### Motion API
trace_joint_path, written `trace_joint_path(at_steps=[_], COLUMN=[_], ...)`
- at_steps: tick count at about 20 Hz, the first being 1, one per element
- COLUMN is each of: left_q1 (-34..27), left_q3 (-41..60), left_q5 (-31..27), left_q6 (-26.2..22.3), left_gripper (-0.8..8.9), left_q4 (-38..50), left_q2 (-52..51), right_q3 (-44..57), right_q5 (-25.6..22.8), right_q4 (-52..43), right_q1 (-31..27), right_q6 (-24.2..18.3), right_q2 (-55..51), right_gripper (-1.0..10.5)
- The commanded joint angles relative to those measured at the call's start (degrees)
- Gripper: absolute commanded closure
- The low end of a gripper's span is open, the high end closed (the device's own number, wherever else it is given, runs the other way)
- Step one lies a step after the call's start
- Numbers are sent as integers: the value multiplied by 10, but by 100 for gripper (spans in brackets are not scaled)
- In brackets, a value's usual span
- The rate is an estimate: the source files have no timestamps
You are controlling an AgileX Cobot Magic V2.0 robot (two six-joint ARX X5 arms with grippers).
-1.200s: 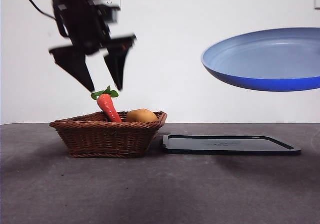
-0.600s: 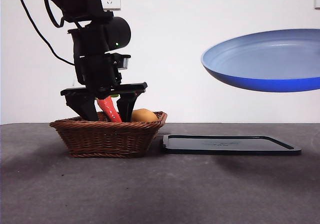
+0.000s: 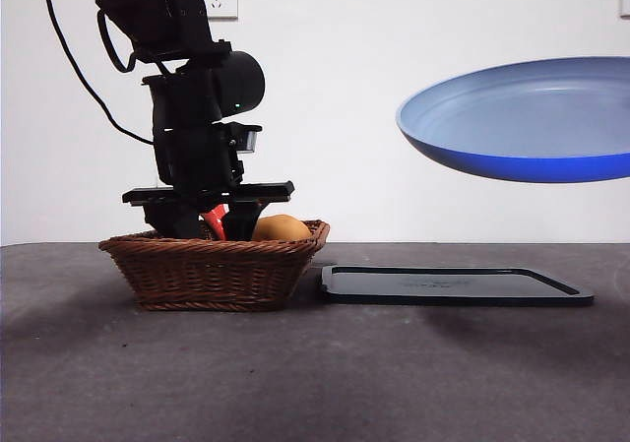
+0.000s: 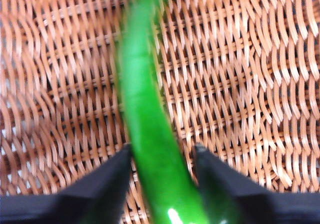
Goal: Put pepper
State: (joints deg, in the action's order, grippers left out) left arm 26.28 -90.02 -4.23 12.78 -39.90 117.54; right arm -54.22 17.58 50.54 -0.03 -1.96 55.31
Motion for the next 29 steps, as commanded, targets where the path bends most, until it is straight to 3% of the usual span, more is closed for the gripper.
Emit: trace_joint_path(at_steps=[1,11,14,21,26,29], left_q1=[4,4,7,48,123,164], left_q3=[-12,-12,-12,-12,-12,-12], left_q5=[3,5,35,166,172,132], left_q6=[12,27,27,22,-11,-31], left_gripper=[675,675,675,675,675,675], left_q4=[-2,-7,-11,-28,-32,-30], left_q2=[12,-42,-78,-177,-174,-149], right_q3=[-12,-12,-12,-12,-12,-12], right_q5=[4,4,4,6,50,50], right_q4=[-8,-13,-21,-62,-99,-104], right_q1=[0,0,0,17,51,70], right_q6=[-1,0,7,82,158,180], right_q2=[3,3,8,130,217,225], right_gripper=[943,943,943,943,943,943])
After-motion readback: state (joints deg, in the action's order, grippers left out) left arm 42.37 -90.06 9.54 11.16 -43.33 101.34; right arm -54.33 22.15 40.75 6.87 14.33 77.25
